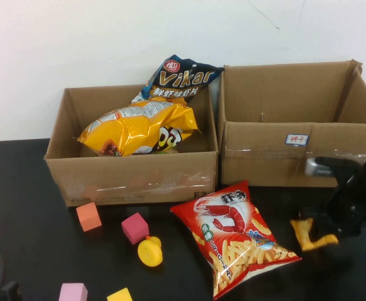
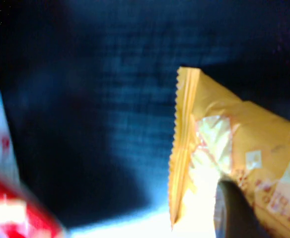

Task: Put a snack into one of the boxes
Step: Pick up the biscuit, then place the biscuit in the biscuit box

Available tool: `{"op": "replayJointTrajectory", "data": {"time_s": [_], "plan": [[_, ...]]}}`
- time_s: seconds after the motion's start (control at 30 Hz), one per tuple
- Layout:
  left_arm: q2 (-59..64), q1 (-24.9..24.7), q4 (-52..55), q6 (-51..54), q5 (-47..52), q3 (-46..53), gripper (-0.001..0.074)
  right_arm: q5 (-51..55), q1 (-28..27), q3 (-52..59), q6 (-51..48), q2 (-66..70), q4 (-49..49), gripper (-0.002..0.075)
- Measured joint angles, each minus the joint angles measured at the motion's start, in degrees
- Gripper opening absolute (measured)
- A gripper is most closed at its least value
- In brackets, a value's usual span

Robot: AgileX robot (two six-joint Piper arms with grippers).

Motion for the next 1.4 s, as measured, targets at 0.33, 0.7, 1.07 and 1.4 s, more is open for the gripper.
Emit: {"op": "replayJointTrajectory", "data": {"time_s": [0.33, 0.7, 1.07, 1.4], "plan": [[0.0, 0.0, -0.8, 0.0, -0.1, 0.0, -0.0001, 19.1, 0.0, -11.7, -1.9, -9.4, -1.1, 0.0195], [0.0, 0.0, -0.9, 0.2, -0.3, 0.0, -0.0001, 5.9, 0.0, -26.0, -7.0, -13.8, 3.5, 0.0193], [0.0, -1.9, -4.7, 18.4, 0.1, 0.0, 0.0125, 2.9, 0.0, -32.0, -2.3, -3.7, 1.0, 0.0412], [4.2, -10.1, -5.6, 22.3, 7.7, -3.5, 0.0226, 24.8, 0.0, -47.6, 2.3, -2.5, -9.5, 0.0496]]}}
